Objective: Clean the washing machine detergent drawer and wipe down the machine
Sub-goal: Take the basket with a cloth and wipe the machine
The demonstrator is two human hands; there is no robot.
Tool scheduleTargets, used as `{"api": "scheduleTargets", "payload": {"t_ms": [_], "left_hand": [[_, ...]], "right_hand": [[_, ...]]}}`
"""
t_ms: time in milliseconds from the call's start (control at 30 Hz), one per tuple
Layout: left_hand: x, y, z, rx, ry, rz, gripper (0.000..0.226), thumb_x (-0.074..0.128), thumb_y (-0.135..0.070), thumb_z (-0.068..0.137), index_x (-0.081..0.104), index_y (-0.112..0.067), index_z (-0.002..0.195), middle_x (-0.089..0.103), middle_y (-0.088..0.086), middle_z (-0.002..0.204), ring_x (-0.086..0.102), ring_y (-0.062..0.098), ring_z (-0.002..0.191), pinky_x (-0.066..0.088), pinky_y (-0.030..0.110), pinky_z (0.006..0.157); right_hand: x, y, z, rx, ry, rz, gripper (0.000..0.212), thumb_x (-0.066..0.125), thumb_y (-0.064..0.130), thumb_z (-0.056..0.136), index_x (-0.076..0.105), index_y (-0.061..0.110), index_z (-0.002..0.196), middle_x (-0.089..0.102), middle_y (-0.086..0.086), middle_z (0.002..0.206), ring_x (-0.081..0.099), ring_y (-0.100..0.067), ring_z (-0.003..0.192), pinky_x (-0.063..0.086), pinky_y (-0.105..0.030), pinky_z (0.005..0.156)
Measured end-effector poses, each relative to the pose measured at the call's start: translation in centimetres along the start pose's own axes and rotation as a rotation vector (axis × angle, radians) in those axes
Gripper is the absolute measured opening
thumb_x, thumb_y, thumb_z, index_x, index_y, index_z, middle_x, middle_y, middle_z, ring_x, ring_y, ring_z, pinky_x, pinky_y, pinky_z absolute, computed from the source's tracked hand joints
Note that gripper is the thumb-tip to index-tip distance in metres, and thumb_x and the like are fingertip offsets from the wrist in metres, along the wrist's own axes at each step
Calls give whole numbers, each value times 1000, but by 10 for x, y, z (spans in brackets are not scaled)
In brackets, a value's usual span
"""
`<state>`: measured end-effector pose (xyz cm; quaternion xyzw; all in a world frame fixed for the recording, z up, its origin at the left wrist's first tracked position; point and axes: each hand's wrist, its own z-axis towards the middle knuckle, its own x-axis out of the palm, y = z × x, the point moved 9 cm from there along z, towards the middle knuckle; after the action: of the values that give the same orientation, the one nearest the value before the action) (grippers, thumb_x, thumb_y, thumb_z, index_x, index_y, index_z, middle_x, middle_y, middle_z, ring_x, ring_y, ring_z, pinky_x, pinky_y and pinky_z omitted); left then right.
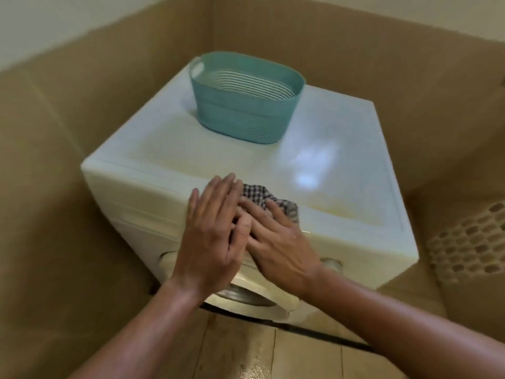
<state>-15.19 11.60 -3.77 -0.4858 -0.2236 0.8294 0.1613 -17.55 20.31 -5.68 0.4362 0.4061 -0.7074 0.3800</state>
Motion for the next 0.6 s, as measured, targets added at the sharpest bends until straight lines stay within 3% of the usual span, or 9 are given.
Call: {"api": "scheduleTargets", "payload": {"t_ms": [133,233,333,500,600], "left_hand": [[-24,15,9,-96,-53,-45,58,30,-41,105,27,-19,158,20,-4,167,8,10,155,11,53,124],[-51,41,11,-156,-91,-36,59,25,-44,105,27,-19,158,20,-5,167,7,8,155,9,51,125],[-85,86,17,-235,-172,-8,60,24,-45,105,31,-17,157,25,-2,166,13,10,154,12,50,125],[-130,161,21,-420,-361,-77,61,25,-46,104,37,-13,154,35,5,161,27,16,150,25,50,121],[-142,213,6,-634,-458,-243,71,24,-57,99,35,-14,155,36,6,160,30,15,148,27,44,122]], "right_hand": [[5,6,39,19,162,75,73,53,34,97,15,25,159,14,-2,167,13,-34,153,24,-57,119],[6,29,88,12,183,141,86,55,41,97,-2,22,158,2,-5,167,7,-34,153,24,-59,119],[6,62,152,1,192,226,80,41,43,102,-10,20,158,-12,-7,167,-9,-28,154,7,-53,124],[11,109,251,2,251,332,58,30,28,108,8,15,160,5,-8,168,-2,-22,155,-8,-43,125],[31,134,294,-96,257,90,50,35,26,105,31,12,153,39,-10,154,26,-30,145,4,-51,124]]}}
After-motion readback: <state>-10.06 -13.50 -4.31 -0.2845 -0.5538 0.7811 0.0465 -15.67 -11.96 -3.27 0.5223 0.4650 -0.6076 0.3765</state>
